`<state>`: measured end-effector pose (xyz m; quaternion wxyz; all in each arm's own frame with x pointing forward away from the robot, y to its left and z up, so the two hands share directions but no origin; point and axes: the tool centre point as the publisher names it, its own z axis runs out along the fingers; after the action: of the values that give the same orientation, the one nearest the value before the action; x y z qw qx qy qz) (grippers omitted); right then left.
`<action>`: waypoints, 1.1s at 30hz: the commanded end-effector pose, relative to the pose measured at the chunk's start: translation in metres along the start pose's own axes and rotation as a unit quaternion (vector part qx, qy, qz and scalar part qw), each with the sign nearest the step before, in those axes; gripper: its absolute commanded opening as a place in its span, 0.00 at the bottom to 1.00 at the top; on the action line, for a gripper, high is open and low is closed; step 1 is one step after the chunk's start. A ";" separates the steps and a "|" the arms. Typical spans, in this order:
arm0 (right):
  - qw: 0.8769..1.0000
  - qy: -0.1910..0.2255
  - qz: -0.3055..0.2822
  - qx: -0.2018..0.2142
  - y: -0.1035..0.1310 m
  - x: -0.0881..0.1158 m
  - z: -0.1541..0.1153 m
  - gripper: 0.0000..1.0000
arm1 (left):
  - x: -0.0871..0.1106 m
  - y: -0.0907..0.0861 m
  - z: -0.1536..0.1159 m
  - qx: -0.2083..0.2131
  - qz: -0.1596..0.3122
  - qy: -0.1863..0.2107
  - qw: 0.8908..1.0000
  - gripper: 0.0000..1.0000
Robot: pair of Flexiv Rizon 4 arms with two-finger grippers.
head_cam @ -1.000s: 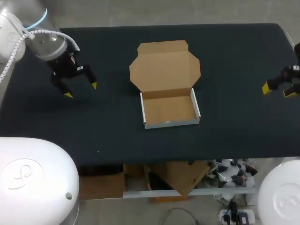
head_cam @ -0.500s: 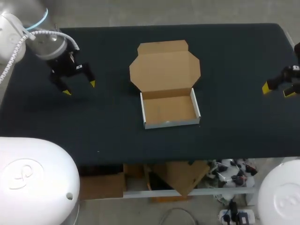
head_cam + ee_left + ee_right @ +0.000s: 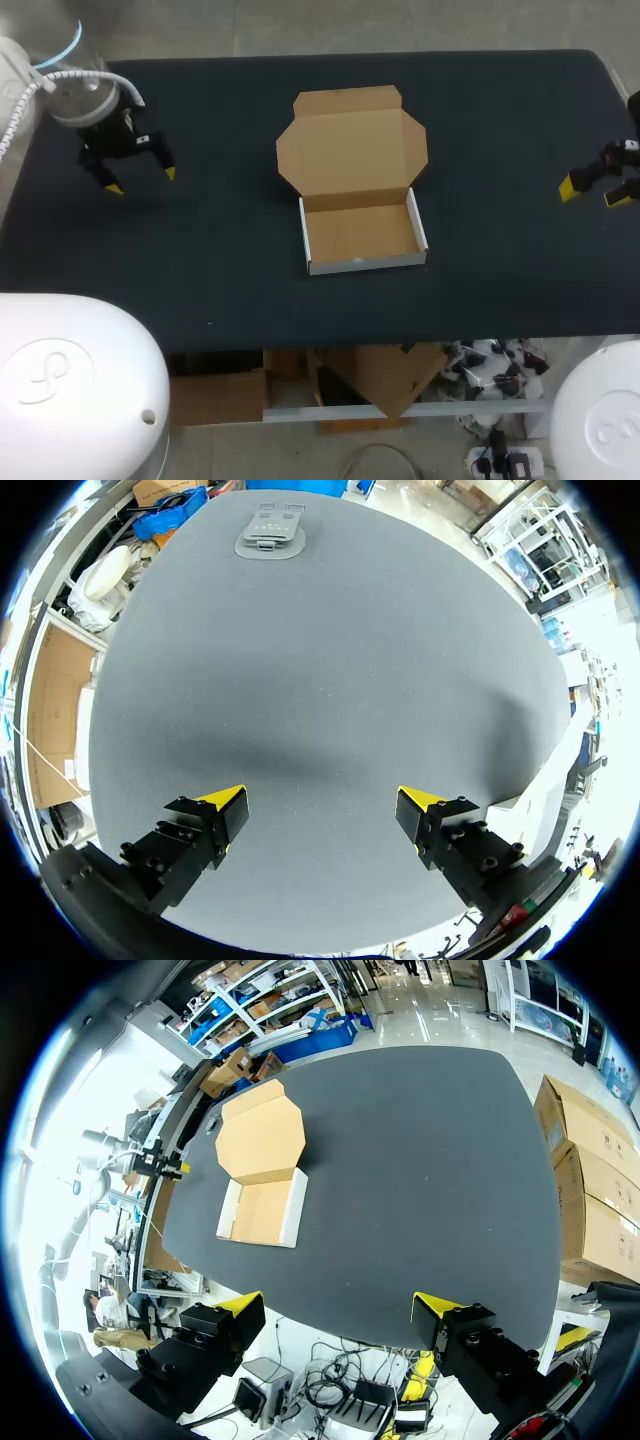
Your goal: Assemble the packaging by folding the flat box into shape, placing the metal phone stand inside, and closing the box properly
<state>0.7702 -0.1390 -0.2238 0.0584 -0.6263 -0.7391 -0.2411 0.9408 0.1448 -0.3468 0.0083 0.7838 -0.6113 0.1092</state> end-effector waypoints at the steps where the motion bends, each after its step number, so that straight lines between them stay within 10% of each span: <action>1: 1.000 0.001 0.000 0.001 -0.001 0.001 -0.002 1.00 | -0.013 -0.015 0.006 -0.014 0.005 0.000 1.000 1.00; 33: 1.000 0.001 0.000 0.001 -0.001 0.001 -0.002 1.00 | -0.056 -0.096 0.039 -0.021 0.092 -0.047 0.994 1.00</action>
<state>0.7696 -0.1389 -0.2240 0.0581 -0.6259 -0.7391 -0.2418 1.0170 0.2126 -0.3794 -0.0226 0.7279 -0.6824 0.0636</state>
